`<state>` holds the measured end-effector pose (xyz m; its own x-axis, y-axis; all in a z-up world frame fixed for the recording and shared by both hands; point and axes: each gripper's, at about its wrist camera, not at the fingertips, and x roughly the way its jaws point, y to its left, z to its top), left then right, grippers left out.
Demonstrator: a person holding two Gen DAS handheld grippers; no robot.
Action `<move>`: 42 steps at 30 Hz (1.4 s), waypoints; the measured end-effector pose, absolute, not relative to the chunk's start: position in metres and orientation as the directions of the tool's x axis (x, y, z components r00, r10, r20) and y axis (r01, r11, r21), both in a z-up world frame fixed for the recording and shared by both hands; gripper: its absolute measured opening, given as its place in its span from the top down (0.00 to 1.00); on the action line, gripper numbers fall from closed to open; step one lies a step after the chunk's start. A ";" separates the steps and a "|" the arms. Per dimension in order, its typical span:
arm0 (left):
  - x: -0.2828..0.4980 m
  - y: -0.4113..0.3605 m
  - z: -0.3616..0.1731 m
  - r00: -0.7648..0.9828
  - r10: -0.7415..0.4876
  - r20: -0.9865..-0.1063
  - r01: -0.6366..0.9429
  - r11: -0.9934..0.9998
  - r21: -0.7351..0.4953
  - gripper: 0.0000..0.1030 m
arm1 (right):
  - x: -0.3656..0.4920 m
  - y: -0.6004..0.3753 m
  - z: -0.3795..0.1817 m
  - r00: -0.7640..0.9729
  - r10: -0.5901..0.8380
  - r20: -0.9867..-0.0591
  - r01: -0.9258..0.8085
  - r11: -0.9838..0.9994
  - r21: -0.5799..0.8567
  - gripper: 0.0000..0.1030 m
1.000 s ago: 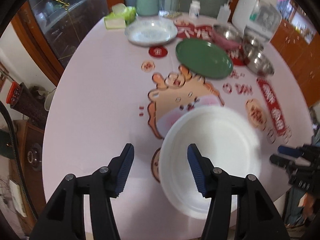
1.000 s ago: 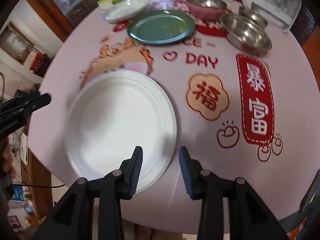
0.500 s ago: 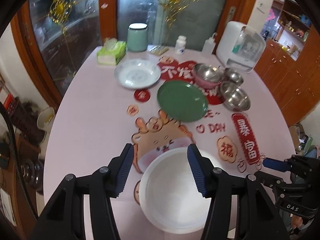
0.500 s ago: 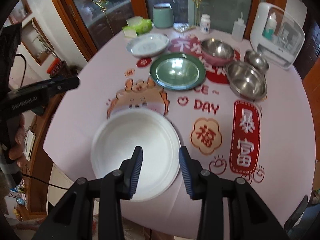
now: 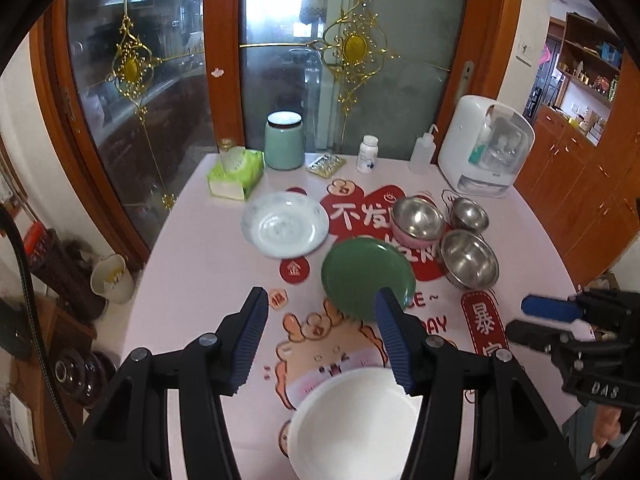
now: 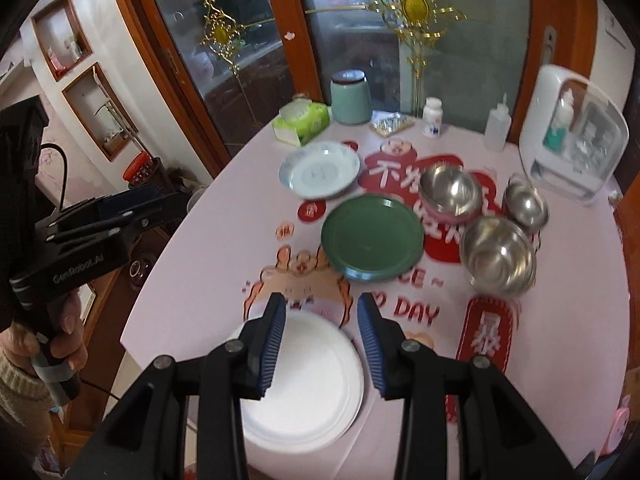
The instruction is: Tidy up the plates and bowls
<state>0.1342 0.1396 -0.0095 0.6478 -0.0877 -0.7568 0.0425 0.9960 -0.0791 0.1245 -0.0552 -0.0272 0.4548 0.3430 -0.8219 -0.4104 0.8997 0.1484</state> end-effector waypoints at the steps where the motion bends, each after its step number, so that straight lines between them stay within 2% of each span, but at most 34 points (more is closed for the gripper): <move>1: 0.139 0.141 -0.007 0.646 -0.090 -0.758 0.047 0.996 -0.077 0.47 | 0.132 -0.054 -0.024 0.463 0.335 -0.820 -0.407 0.903 0.139 0.64; 8: 0.197 0.141 -0.023 0.613 -0.083 -0.785 0.098 0.995 -0.029 0.47 | 0.192 -0.061 -0.039 0.467 0.286 -0.836 -0.325 0.935 0.138 0.64; 19: 0.293 0.125 -0.123 0.487 -0.135 -0.863 0.158 0.985 -0.066 0.47 | 0.270 -0.079 -0.147 0.354 0.205 -0.913 -0.142 0.976 0.164 0.64; 29: 0.327 0.108 -0.189 0.417 -0.173 -0.892 0.230 0.970 -0.080 0.47 | 0.302 -0.087 -0.212 0.272 0.194 -0.943 -0.045 0.981 0.188 0.64; 38: 0.346 0.103 -0.227 0.333 -0.179 -0.926 0.243 0.965 -0.099 0.48 | 0.316 -0.091 -0.239 0.227 0.198 -0.953 -0.018 0.980 0.199 0.64; 42: 0.354 0.102 -0.243 0.275 -0.200 -0.941 0.241 0.961 -0.134 0.52 | 0.320 -0.094 -0.249 0.212 0.210 -0.954 -0.012 0.977 0.212 0.64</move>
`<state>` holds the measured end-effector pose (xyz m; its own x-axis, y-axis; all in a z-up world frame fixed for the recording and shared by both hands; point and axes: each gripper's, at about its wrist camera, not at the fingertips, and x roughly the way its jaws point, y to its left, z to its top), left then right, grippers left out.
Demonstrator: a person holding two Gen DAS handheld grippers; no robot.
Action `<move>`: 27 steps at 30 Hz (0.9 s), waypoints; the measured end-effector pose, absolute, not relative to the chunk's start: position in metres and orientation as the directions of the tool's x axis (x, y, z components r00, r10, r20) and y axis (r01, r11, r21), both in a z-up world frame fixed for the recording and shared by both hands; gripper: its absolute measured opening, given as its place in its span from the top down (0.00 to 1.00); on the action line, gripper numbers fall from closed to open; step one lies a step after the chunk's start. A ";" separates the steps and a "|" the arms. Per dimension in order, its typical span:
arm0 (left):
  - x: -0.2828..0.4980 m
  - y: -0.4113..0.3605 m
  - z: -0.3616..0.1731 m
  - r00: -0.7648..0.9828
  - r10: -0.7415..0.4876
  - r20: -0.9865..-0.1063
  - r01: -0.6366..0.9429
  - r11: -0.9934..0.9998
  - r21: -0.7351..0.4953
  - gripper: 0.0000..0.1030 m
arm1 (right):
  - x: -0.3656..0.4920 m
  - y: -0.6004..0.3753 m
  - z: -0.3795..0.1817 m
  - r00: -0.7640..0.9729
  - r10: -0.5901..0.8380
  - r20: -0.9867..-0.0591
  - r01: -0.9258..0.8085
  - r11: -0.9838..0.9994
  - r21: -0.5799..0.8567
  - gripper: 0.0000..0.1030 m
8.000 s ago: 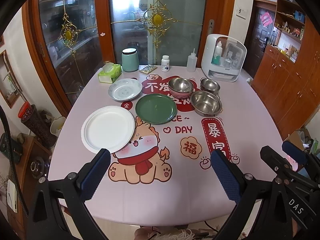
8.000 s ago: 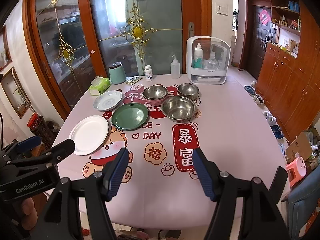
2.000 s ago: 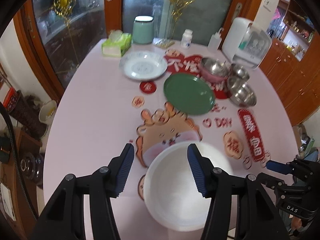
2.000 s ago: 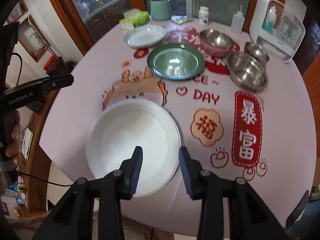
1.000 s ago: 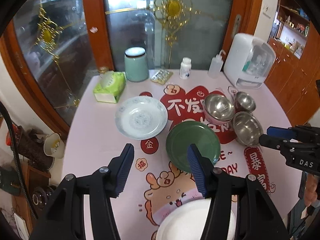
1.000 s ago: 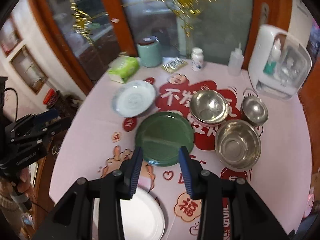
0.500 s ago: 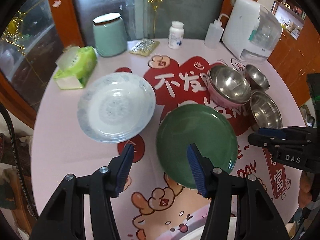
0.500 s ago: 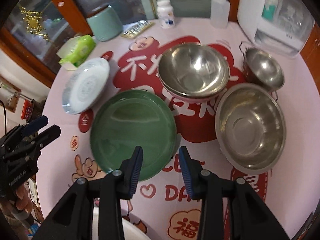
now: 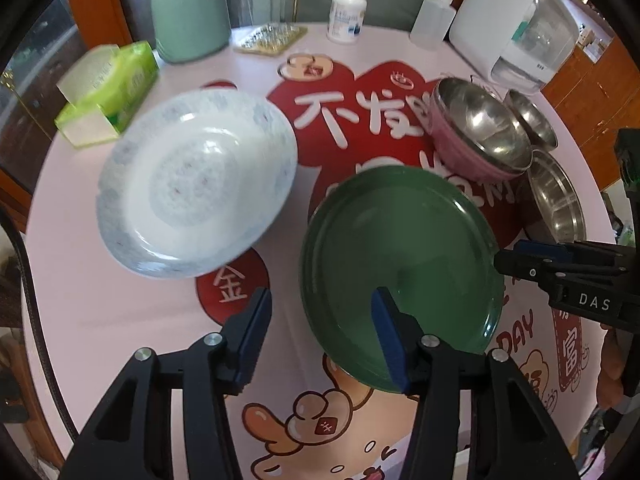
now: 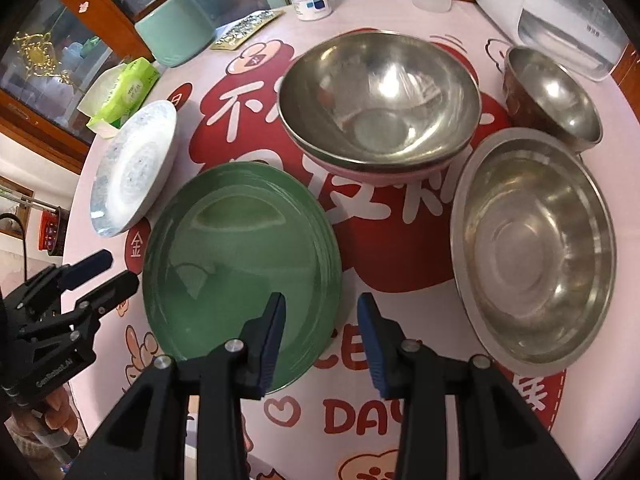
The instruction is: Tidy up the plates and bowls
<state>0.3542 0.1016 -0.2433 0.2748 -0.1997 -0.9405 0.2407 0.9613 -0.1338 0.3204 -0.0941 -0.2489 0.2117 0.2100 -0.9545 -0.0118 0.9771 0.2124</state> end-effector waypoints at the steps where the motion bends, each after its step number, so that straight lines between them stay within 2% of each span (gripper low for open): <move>1: 0.356 0.102 -0.246 0.264 -0.205 -0.943 0.236 0.961 -0.143 0.52 | 0.322 -0.095 -0.251 0.207 0.220 -0.953 -0.011 0.975 0.223 0.64; 5: 0.364 0.104 -0.260 0.212 -0.232 -0.949 0.220 0.958 -0.184 0.62 | 0.326 -0.097 -0.258 0.184 0.252 -0.950 -0.010 0.967 0.255 0.79; 11: 0.372 0.107 -0.276 0.152 -0.267 -0.952 0.188 0.953 -0.238 0.75 | 0.330 -0.101 -0.262 0.174 0.262 -0.949 -0.008 0.964 0.265 0.84; 16: 0.376 0.108 -0.282 0.141 -0.261 -0.955 0.177 0.956 -0.235 0.85 | 0.333 -0.104 -0.268 0.162 0.268 -0.950 0.000 0.962 0.272 0.90; 27: 0.372 0.115 -0.276 0.147 -0.287 -0.946 0.148 0.952 -0.266 0.92 | 0.327 -0.099 -0.261 0.191 0.225 -0.955 -0.038 0.974 0.222 0.93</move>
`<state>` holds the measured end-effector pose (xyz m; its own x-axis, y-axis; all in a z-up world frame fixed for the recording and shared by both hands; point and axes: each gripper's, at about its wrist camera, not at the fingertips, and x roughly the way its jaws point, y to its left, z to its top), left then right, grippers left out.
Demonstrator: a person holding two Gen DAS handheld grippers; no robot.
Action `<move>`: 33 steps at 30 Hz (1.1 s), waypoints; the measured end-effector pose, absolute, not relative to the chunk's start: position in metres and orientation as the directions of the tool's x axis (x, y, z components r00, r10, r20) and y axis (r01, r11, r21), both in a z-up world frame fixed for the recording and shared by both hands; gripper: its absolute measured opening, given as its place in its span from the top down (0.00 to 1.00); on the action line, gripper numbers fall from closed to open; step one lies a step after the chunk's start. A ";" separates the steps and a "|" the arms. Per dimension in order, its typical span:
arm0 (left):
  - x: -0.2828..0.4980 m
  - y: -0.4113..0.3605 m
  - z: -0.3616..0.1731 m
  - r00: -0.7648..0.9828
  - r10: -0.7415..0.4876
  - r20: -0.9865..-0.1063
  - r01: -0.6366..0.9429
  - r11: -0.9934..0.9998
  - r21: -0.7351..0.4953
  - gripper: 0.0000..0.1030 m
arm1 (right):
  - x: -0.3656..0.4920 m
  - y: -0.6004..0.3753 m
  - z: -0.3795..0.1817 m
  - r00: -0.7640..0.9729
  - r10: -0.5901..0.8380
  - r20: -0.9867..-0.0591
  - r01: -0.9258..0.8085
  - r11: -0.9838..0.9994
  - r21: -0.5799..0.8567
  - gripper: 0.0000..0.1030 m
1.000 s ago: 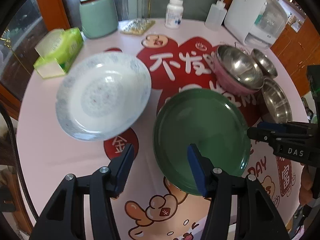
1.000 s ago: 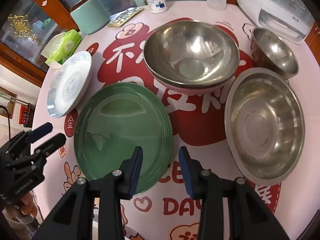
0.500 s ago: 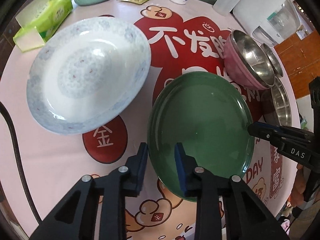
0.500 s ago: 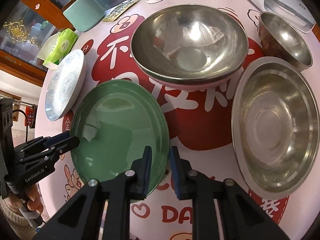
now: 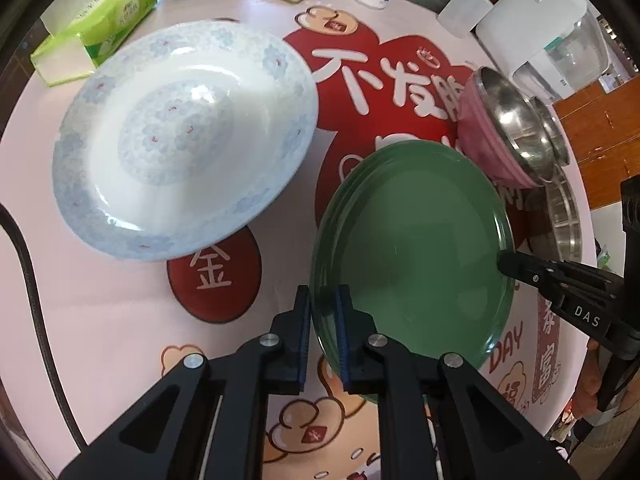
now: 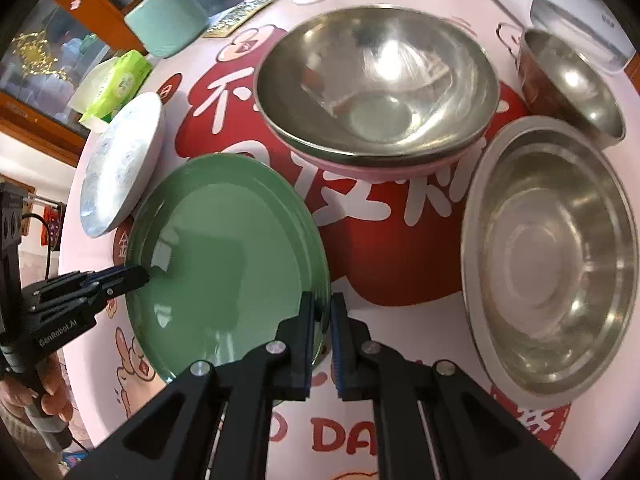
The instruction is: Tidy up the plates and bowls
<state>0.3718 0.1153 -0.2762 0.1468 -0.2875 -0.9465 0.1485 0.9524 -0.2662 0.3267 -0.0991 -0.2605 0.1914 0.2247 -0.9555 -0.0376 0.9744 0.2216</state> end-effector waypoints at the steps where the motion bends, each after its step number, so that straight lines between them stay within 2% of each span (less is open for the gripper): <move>1: 0.369 0.115 -0.271 0.155 -0.288 -0.945 0.151 0.952 -0.266 0.92 | 0.324 -0.100 -0.256 0.195 0.228 -0.954 -0.037 0.974 0.225 0.93; 10: 0.322 0.113 -0.204 0.224 -0.296 -0.929 0.172 0.950 -0.261 0.92 | 0.280 -0.105 -0.207 0.238 0.255 -0.937 -0.058 0.967 0.249 0.94; 18: 0.230 0.126 -0.167 0.232 -0.269 -0.935 0.169 0.957 -0.234 0.92 | 0.204 -0.093 -0.178 0.215 0.282 -0.935 -0.119 0.958 0.261 0.94; 26: 0.130 0.140 -0.186 0.172 -0.241 -0.955 0.127 0.967 -0.221 0.92 | 0.116 -0.075 -0.193 0.126 0.287 -0.949 -0.182 0.948 0.263 0.94; 33: 0.078 0.150 -0.230 0.091 -0.223 -0.971 0.037 0.975 -0.220 0.91 | 0.070 -0.062 -0.228 0.033 0.255 -0.966 -0.223 0.944 0.242 0.94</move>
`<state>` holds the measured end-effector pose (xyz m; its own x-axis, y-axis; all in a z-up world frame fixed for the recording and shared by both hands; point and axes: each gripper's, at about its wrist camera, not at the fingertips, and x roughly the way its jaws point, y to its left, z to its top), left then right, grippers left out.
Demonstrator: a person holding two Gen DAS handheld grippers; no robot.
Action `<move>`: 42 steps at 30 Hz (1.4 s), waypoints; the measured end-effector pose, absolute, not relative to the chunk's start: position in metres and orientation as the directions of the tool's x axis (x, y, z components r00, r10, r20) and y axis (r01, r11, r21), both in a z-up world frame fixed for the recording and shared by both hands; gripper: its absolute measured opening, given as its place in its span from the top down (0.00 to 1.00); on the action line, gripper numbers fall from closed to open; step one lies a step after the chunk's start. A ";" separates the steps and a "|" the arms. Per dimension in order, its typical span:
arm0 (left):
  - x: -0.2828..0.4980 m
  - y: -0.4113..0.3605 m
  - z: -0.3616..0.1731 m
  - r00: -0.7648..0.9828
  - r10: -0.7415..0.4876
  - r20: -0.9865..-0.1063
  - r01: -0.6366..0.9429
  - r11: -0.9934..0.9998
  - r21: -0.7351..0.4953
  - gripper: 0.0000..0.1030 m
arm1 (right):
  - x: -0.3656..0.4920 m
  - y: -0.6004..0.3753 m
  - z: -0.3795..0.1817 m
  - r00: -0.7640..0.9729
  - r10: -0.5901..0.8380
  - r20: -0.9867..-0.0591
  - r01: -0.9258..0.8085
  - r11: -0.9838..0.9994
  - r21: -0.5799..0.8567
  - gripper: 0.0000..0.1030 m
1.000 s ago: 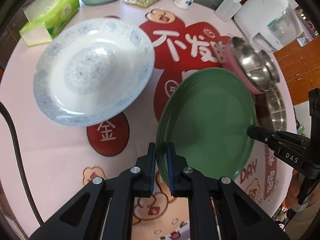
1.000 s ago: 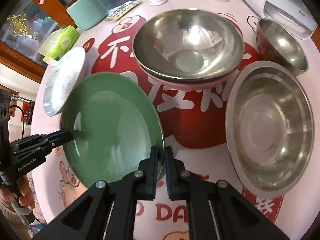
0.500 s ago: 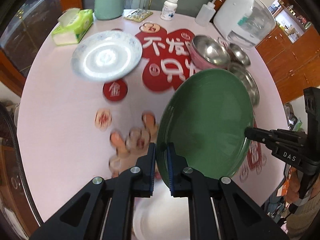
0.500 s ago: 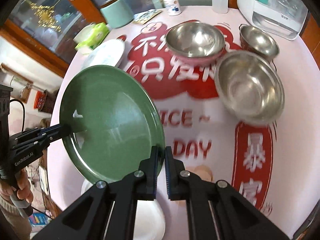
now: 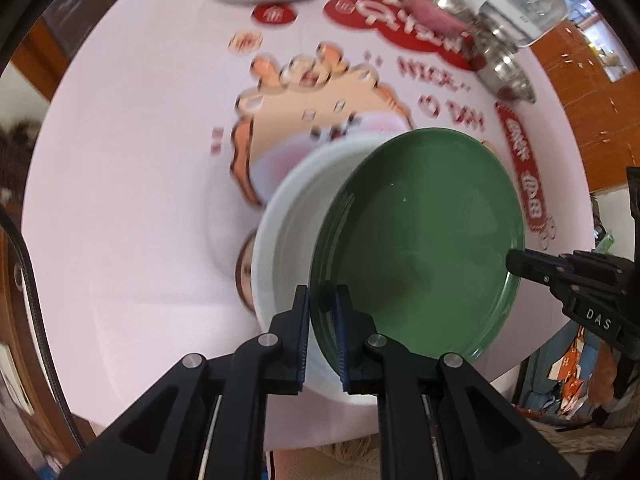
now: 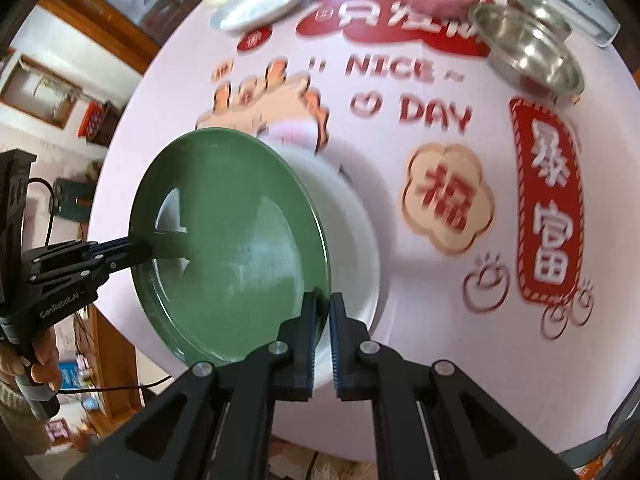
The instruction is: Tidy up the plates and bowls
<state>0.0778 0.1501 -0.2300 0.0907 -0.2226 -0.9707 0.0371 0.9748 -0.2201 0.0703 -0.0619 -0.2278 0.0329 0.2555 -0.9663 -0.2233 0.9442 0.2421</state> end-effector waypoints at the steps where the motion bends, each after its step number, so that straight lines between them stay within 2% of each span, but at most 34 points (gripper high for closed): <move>1: 0.074 0.151 -0.234 0.086 -0.221 -0.971 0.032 0.975 -0.219 0.91 | 0.068 -0.061 -0.232 0.025 0.252 -0.967 -0.226 0.944 0.240 0.94; 9: 0.071 0.155 -0.262 0.055 -0.212 -0.976 0.005 0.977 -0.212 0.91 | 0.074 -0.058 -0.259 -0.010 0.233 -0.972 -0.203 0.952 0.230 0.94; 21: 0.081 0.157 -0.275 0.036 -0.249 -0.968 -0.006 0.968 -0.250 0.89 | 0.077 -0.061 -0.266 -0.003 0.243 -0.970 -0.158 0.958 0.240 0.92; 26: 0.080 0.155 -0.274 0.042 -0.261 -0.965 -0.004 0.965 -0.261 0.82 | 0.073 -0.060 -0.262 0.010 0.227 -0.974 -0.176 0.959 0.221 0.88; 28: 0.079 0.153 -0.270 0.056 -0.248 -0.967 0.006 0.969 -0.248 0.75 | 0.071 -0.056 -0.259 0.019 0.211 -0.977 -0.191 0.960 0.203 0.86; 29: 0.079 0.151 -0.267 0.071 -0.241 -0.968 0.016 0.971 -0.240 0.73 | 0.069 -0.055 -0.255 0.032 0.204 -0.978 -0.201 0.960 0.194 0.82; 31: 0.079 0.149 -0.255 0.116 -0.207 -0.971 0.039 0.978 -0.204 0.56 | 0.068 -0.053 -0.246 0.062 0.199 -0.978 -0.215 0.959 0.182 0.74; 33: 0.079 0.148 -0.243 0.156 -0.182 -0.971 0.050 0.983 -0.176 0.47 | 0.066 -0.052 -0.238 0.086 0.198 -0.976 -0.223 0.959 0.175 0.70; 38: 0.080 0.150 -0.215 0.218 -0.169 -0.961 0.059 0.985 -0.160 0.45 | 0.060 -0.049 -0.219 0.121 0.212 -0.970 -0.244 0.953 0.178 0.70; 42: 0.079 0.147 -0.194 0.268 -0.157 -0.951 0.068 0.987 -0.144 0.39 | 0.056 -0.043 -0.206 0.134 0.230 -0.964 -0.259 0.947 0.190 0.70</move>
